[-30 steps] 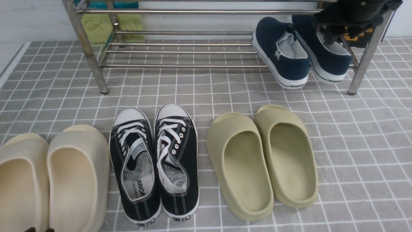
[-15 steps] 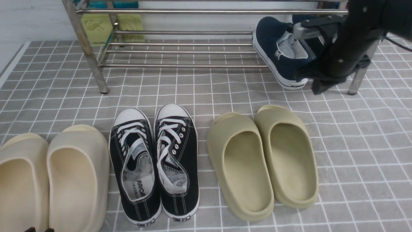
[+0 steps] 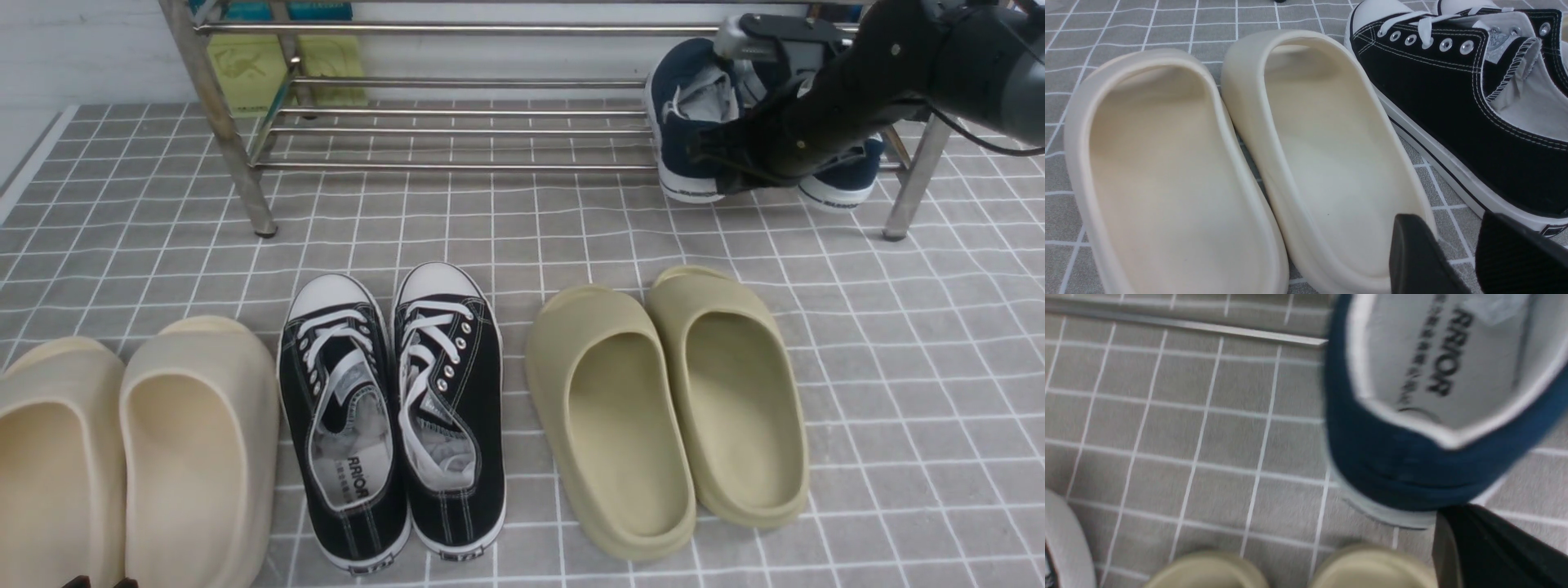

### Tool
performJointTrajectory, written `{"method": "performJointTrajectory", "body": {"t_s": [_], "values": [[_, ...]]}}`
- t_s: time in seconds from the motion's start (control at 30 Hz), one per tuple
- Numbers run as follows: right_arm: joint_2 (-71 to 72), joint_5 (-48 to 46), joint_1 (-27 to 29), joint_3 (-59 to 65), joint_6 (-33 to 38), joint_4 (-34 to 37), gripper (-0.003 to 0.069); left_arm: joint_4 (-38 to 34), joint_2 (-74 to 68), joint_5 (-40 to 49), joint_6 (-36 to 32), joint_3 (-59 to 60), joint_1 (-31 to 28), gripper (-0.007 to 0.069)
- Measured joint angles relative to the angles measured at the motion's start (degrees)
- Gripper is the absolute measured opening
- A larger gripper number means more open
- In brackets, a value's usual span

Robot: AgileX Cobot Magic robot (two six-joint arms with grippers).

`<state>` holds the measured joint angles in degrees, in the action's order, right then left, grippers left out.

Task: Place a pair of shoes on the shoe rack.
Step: Use the right arm to put a shoe into the shoe rack

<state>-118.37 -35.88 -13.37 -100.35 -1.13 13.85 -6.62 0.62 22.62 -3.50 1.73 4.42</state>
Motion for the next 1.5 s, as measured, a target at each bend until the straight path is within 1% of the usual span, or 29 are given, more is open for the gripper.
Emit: {"method": "performJointTrajectory", "body": {"t_s": [0.1, 0.2, 0.23, 0.27, 0.4, 0.43, 0.47, 0.5, 0.57, 0.63, 0.7, 0.8, 0.83, 0.87, 0.9, 0.93, 0.97, 1.0, 1.03, 1.1, 1.17, 1.27, 1.33, 1.5], "values": [[0.0, 1.5, 0.2, 0.0, 0.0, -0.4, 0.0019, 0.0, 0.0, 0.0, 0.0, 0.0, 0.0, 0.0239], [0.0, 2.4, 0.2, 0.0, 0.0, -0.6, 0.0053, 0.0, 0.0, 0.0, 0.0, 0.0, 0.0, 0.0239], [0.0, 1.6, 0.2, 0.0, 0.0, -0.6, 0.0106, 0.0, 0.0, 0.0, 0.0, 0.0, 0.0, 0.0239], [0.1, 1.0, 0.2, 0.0, 0.0, -0.6, 0.0128, 0.0, 0.0, 0.0, 0.0, 0.0, 0.0, 0.0239], [1.4, -3.3, 0.2, 0.0, 0.0, -2.6, 0.0290, 0.0, 0.0, 0.0, 0.0, 0.0, 0.0, 0.0239], [1.5, -3.5, 0.2, 0.0, 0.0, -2.8, 0.0299, 0.0, 0.0, 0.0, 0.0, 0.0, 0.0, 0.0239], [2.7, -5.0, 0.2, -0.1, 0.0, -4.6, 0.0368, 0.0, 0.0, 0.0, 0.0, 0.0, 0.0, 0.0239], [3.9, -6.3, 0.2, -0.2, 0.0, -6.0, 0.0411, 0.0, 0.0, 0.0, 0.0, 0.0, 0.0, 0.0239], [6.0, -7.8, 0.2, -1.0, 0.0, -7.8, 0.0460, 0.0, 0.0, 0.0, 0.0, 0.0, 0.0, 0.0239], [8.0, -8.8, 0.2, -2.1, 0.1, -9.4, 0.0479, 0.0, 0.0, 0.0, 0.0, 0.0, 0.0, 0.0239], [9.2, -9.9, 0.2, -2.6, 0.1, -11.1, 0.0480, 0.0, 0.0, 0.0, 0.0, 0.0, 0.0, 0.0239], [10.0, -12.4, 0.2, -3.0, -0.5, -15.8, 0.0451, 0.0, 0.0, 0.0, 0.0, 0.0, 0.0, 0.0239], [9.8, -15.2, 0.5, -3.1, -1.4, -19.5, 0.0412, 0.0, 0.0, 0.0, 0.0, 0.0, 0.0, 0.0239], [9.5, -16.9, 0.7, -3.1, -2.1, -21.5, 0.0372, 0.0, 0.0, 0.0, 0.0, 0.0, 0.0, 0.0239], [9.0, -18.1, 0.9, -3.1, -2.9, -23.4, 0.0342, 0.0, 0.0, 0.0, 0.0, 0.0, 0.0, 0.0239], [8.9, -18.3, 1.0, -3.1, -3.1, -23.7, 0.0325, 0.0, 0.0, 0.0, 0.0, 0.0, 0.0, 0.0239], [8.0, -20.0, 1.5, -3.1, -4.8, -25.1, 0.0264, 0.0, 0.0, 0.0, 0.0, 0.0, 0.0, 0.0239], [7.9, -20.3, 1.6, -3.1, -5.1, -25.1, 0.0246, 0.0, 0.0, 0.0, 0.0, 0.0, 0.0, 0.0239], [6.9, -21.0, 1.7, -3.1, -5.2, -24.9, 0.0169, 0.0, 0.0, 0.0, 0.0, 0.0, 0.0, 0.0239], [5.9, -21.5, 1.6, -3.1, -3.9, -23.7, 0.0064, 0.0, 0.0, 0.0, 0.0, 0.0, 0.0, 0.0239], [5.2, -22.1, 1.4, -3.1, -2.6, -23.2, 0.0006, 0.0, 0.0, 0.0, 0.0, 0.0, 0.0, 0.0239], [4.1, -23.6, 1.5, -3.1, -1.8, -23.4, -0.0003, 0.0, 0.0, 0.0, 0.0, 0.0, 0.0, 0.0239], [3.1, -24.8, 2.1, -3.1, -1.7, -24.8, -0.0003, 0.0, 0.0, 0.0, 0.0, 0.0, 0.0, 0.0239], [0.6, -23.2, 4.1, -3.1, -2.3, -27.7, -0.0003, 0.0, 0.0, 0.0, 0.0, 0.0, 0.0, 0.0239]]}}
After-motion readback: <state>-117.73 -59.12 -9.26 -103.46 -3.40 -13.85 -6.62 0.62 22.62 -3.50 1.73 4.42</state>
